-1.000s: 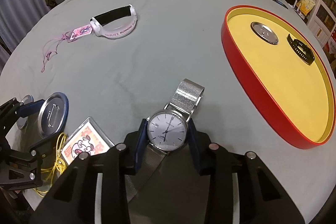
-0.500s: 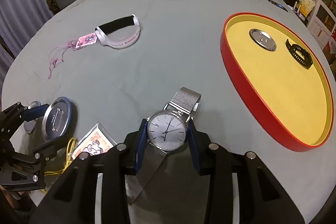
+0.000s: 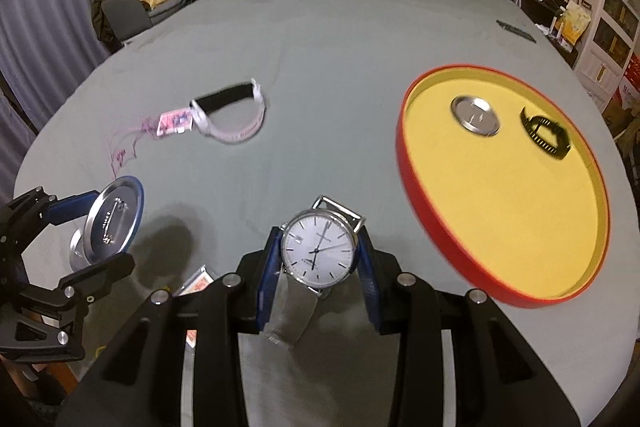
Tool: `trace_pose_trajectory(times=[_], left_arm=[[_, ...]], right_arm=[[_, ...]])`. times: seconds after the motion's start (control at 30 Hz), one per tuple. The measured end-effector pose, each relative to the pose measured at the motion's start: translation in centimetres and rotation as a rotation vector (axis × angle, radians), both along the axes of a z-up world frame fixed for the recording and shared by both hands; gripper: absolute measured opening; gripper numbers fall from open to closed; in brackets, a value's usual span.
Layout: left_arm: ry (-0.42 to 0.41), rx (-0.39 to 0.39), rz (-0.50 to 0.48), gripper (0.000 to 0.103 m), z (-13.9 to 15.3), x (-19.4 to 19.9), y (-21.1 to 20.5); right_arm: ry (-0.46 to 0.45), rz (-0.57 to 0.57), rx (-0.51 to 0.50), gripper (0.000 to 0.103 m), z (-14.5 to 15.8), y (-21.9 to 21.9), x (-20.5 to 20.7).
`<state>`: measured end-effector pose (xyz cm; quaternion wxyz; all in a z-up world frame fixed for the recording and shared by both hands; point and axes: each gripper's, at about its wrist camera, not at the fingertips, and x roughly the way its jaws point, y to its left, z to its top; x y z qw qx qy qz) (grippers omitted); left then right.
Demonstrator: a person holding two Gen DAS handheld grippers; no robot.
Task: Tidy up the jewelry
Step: 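Carry watch and badge into the yellow tray and open both tools to release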
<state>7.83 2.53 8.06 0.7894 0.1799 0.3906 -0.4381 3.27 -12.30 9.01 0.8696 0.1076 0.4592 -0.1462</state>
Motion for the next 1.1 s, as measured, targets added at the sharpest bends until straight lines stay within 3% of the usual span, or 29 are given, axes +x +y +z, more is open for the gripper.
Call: trace_pose_trajectory(times=[0.3, 0.6, 0.77, 0.8, 0.83, 1.1], left_arm=[[-0.061, -0.03, -0.054, 0.072, 5.2, -1.4, -5.6], [-0.07, -0.053, -0.13, 0.072, 7.8, -3.8, -14.2], [-0.053, -0.048, -0.18, 0.072, 6.9, -5.8, -19.5], [-0.042, -0.049, -0.19, 0.072, 6.4, -6.2, -20.8], [-0.035, -0.047, -0.195, 0.072, 5.9, -6.5, -21.7], [0.03, 0.014, -0.229, 0.072, 0.2, -8.3, -28.3]], right_arm=[[-0.103, -0.078, -0.015, 0.034, 6.0, -4.6, -2.0], [-0.158, -0.196, -0.06, 0.033, 10.3, -11.3, -5.5], [-0.136, -0.258, -0.076, 0.028, 9.7, -15.0, -7.4], [-0.131, -0.265, -0.076, 0.016, 9.4, -15.4, -7.6], [-0.126, -0.27, -0.069, 0.012, 9.1, -16.0, -7.9], [-0.07, -0.327, -0.052, 0.012, 4.9, -20.9, -9.0]])
